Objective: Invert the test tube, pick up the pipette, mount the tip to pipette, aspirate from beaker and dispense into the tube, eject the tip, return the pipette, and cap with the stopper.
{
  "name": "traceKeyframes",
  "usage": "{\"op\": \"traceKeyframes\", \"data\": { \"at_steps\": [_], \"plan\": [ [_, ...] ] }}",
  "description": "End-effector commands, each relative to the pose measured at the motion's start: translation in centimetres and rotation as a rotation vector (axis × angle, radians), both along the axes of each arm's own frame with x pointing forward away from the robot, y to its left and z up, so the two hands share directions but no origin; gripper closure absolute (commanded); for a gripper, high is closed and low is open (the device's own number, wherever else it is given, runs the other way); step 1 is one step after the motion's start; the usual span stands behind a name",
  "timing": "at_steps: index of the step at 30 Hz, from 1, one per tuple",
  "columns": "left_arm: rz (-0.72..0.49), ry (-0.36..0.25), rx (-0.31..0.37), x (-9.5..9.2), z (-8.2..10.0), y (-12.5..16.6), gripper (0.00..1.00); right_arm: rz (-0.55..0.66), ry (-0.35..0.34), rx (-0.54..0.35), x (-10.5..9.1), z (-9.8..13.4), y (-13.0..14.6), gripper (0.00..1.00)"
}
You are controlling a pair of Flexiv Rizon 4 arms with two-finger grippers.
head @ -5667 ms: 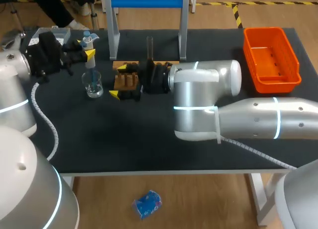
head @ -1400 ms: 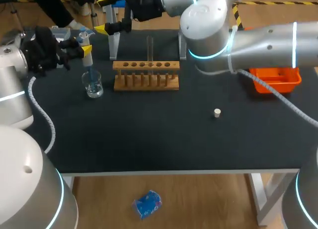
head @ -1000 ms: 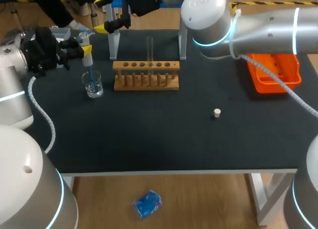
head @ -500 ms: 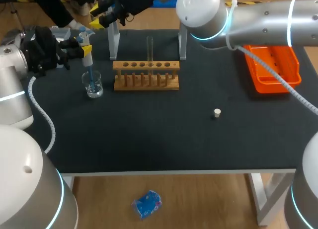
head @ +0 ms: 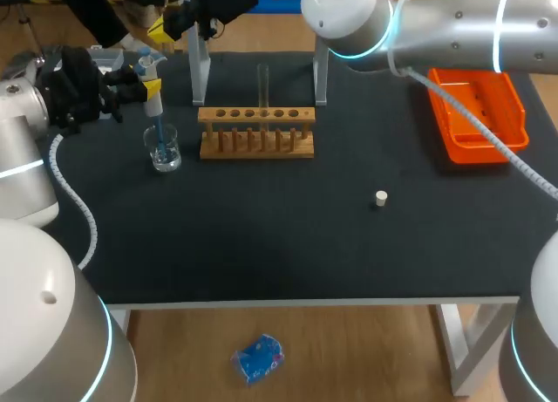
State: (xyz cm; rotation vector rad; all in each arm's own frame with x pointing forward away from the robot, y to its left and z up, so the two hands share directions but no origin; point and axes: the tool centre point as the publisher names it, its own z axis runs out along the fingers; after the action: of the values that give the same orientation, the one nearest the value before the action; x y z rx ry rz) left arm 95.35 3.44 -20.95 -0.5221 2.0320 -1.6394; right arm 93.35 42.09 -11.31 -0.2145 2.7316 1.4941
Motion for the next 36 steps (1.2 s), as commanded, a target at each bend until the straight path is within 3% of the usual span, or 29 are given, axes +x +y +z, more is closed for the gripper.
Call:
{"op": "traceKeyframes", "data": {
  "at_steps": [1, 15, 36],
  "plan": [
    [-0.001, 0.002, 0.002, 0.1, 0.1, 0.0, 1.0, 0.007, 0.026, -0.03, 0.5, 0.2, 0.7, 1.0],
    [-0.001, 0.002, 0.002, 0.1, 0.1, 0.0, 1.0, 0.01, 0.009, -0.046, 0.7, -1.0, 2.2, 1.0],
    [-0.001, 0.002, 0.002, 0.1, 0.1, 0.0, 1.0, 0.005, 0.005, -0.07, 0.8, -2.4, 2.2, 1.0]
  ]
}}
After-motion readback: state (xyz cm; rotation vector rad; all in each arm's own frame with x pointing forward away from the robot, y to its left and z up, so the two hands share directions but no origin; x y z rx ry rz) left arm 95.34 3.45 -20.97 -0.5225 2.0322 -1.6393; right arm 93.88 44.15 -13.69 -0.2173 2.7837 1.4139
